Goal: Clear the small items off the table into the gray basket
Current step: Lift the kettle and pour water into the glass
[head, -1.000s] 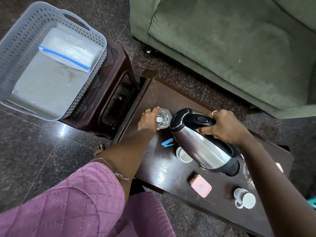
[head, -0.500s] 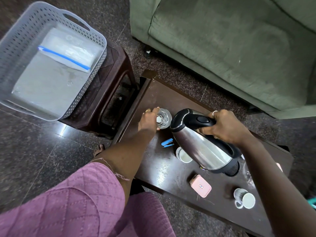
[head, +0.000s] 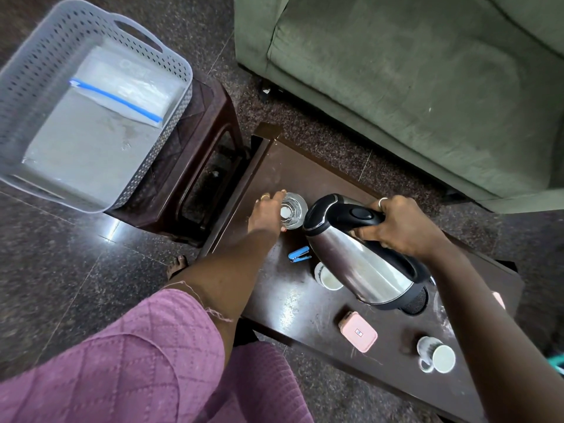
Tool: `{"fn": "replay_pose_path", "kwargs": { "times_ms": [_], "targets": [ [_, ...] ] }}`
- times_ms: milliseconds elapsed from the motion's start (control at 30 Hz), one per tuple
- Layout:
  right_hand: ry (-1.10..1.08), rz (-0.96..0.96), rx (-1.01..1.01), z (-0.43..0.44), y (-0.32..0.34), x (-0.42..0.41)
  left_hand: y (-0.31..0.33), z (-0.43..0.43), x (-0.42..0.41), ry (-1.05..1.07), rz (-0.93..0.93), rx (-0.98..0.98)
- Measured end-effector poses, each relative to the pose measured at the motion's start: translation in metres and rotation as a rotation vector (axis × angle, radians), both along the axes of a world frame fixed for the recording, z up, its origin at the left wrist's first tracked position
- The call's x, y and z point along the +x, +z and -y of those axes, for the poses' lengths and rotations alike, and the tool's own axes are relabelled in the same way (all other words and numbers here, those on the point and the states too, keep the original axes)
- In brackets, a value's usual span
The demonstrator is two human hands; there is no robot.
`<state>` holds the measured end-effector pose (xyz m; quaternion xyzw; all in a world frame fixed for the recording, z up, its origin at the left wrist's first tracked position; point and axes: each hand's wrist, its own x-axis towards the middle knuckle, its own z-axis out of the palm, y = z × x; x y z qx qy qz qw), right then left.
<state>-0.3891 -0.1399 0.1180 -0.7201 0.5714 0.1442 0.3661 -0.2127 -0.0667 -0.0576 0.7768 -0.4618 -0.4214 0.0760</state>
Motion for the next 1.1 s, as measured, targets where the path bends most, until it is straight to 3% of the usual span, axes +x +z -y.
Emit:
{"fn": "replay_pose_path", "kwargs": {
  "times_ms": [1100],
  "targets": [
    [0.032, 0.024, 0.008, 0.0031, 0.0052, 0.0036, -0.0010, -0.0014, 0.0000, 0.017, -0.009, 0.009]
  ]
}}
